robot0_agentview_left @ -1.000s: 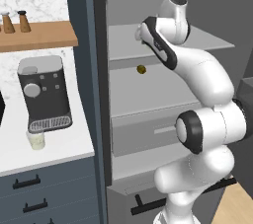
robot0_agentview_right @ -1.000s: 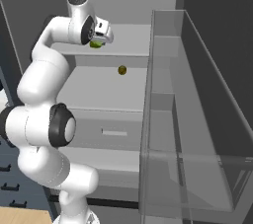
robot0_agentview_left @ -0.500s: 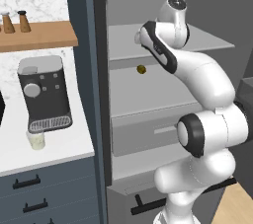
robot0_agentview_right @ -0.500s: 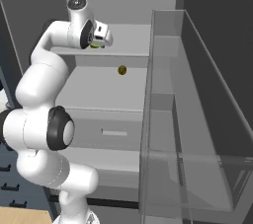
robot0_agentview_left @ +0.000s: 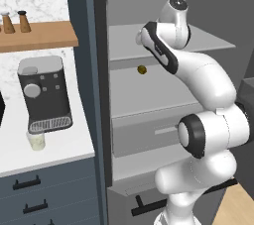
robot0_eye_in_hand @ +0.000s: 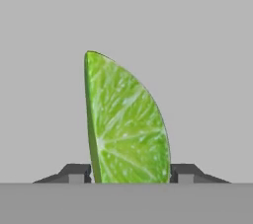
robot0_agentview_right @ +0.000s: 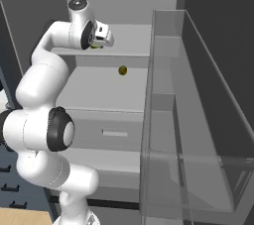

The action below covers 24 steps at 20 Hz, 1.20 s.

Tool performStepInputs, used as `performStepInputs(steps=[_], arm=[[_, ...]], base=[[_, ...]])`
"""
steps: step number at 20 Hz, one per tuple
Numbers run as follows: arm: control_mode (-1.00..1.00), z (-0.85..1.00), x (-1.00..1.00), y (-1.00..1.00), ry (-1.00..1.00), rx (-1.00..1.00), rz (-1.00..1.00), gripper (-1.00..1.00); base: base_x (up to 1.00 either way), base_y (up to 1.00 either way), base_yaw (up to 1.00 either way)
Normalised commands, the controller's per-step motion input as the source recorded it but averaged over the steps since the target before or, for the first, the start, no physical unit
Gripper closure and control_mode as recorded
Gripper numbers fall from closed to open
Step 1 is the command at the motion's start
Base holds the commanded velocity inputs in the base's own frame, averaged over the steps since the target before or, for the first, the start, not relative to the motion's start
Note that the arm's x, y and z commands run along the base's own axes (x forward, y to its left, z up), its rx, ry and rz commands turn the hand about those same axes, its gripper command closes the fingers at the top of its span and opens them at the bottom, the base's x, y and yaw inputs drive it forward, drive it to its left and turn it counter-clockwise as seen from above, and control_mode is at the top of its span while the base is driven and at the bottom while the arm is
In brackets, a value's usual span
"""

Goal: Grab a lemon wedge from the fridge and one ice cube from the ice bowl, and put them in the glass of lemonade.

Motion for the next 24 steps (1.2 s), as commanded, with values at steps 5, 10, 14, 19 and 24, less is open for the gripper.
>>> performStepInputs(steps=[5, 10, 14, 19, 24], arm=[[-1.00, -0.07, -0.02, 0.00, 0.00, 0.00, 0.00, 1.00], [-1.00, -0.03, -0.53, 0.00, -0.02, 0.00, 0.00, 1.00], [-1.00, 0.00, -0.99, 0.00, -0.12, 0.00, 0.00, 1.00], [-1.00, 0.13, -0.89, 0.00, -0.01, 0.00, 0.00, 1.00], [-1.00, 0.04, -0.95, 0.00, 0.12, 0.00, 0.03, 1.00]], base=[[0.00, 0.00, 0.00], [0.00, 0.00, 0.00], [0.00, 0.00, 0.00], [0.00, 0.00, 0.00], [0.00, 0.00, 0.00]])
